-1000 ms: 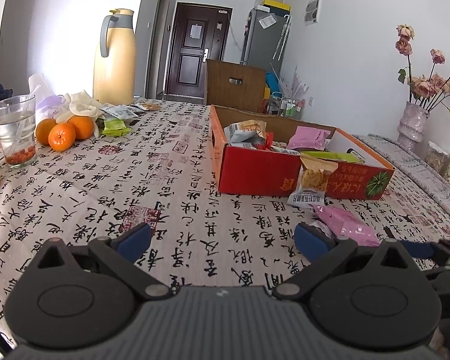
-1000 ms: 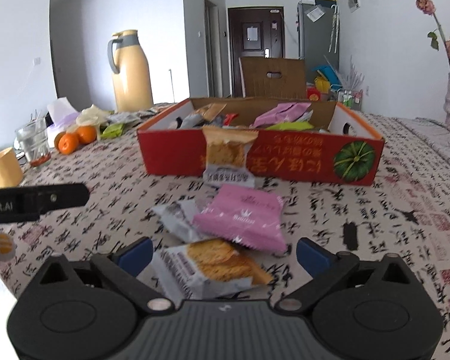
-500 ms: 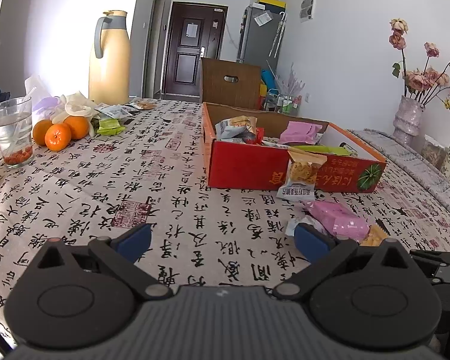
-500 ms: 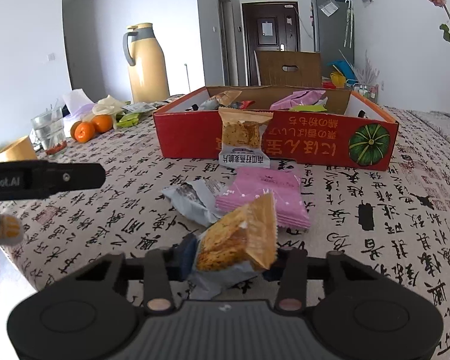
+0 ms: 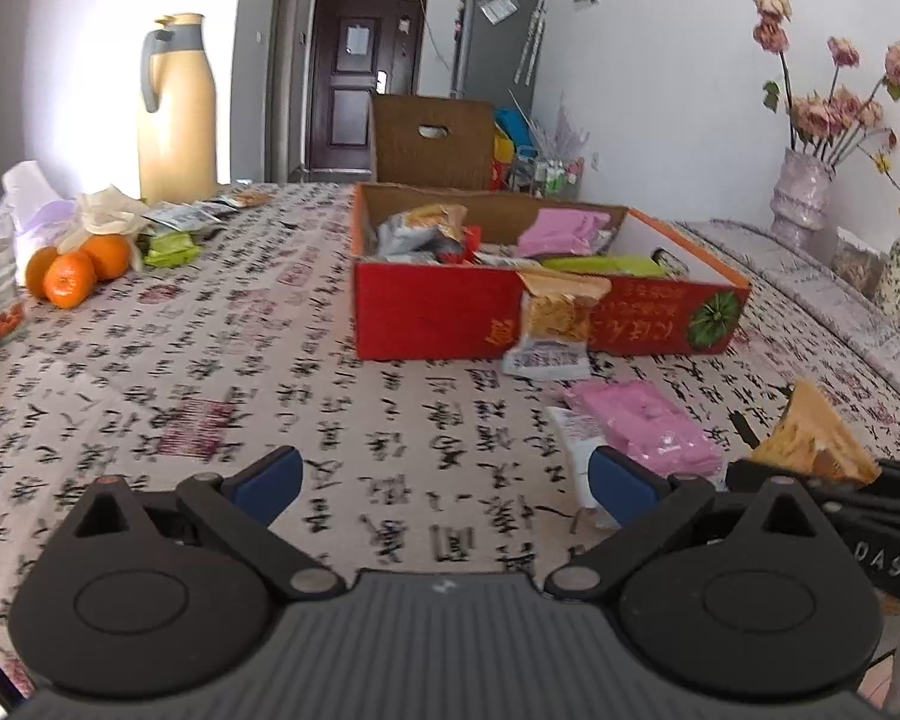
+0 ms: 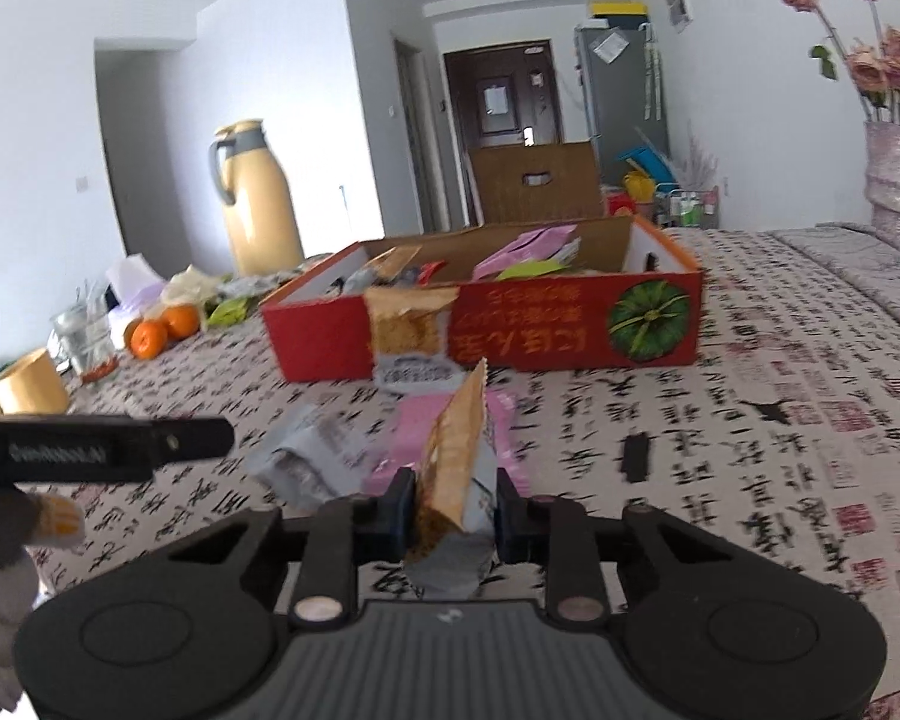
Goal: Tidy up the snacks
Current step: 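Grasp the white packet with the left gripper while the right gripper holds the cracker packet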
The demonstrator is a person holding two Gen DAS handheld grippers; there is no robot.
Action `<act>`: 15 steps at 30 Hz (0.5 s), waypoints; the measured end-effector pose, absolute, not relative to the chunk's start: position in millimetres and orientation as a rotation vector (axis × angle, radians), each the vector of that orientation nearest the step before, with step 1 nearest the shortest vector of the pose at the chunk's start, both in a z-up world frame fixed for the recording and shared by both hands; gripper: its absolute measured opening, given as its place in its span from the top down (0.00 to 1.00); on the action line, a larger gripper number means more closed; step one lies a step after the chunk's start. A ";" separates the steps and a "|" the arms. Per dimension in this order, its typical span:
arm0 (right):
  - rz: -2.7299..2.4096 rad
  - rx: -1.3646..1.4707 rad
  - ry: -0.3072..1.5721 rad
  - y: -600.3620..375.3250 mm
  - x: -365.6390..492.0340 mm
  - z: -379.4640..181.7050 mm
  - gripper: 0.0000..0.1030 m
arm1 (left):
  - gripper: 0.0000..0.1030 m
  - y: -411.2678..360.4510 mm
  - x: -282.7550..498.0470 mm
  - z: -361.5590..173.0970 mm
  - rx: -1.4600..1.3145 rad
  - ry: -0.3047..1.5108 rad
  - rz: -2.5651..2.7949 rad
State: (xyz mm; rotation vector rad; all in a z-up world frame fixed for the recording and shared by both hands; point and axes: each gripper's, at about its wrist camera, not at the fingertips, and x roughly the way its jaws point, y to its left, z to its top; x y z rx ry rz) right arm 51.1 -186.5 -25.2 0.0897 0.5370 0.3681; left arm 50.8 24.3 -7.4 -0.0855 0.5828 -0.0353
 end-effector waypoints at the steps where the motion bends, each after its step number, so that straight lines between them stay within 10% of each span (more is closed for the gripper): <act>1: 0.361 0.096 0.532 -190.7 50.5 -25.0 0.76 | 0.00 20.2 54.0 -8.3 -0.083 0.589 -0.043; 15: 0.322 0.153 0.525 -223.4 66.6 -34.5 0.76 | 0.01 -14.4 93.2 -24.6 -0.088 0.673 -0.029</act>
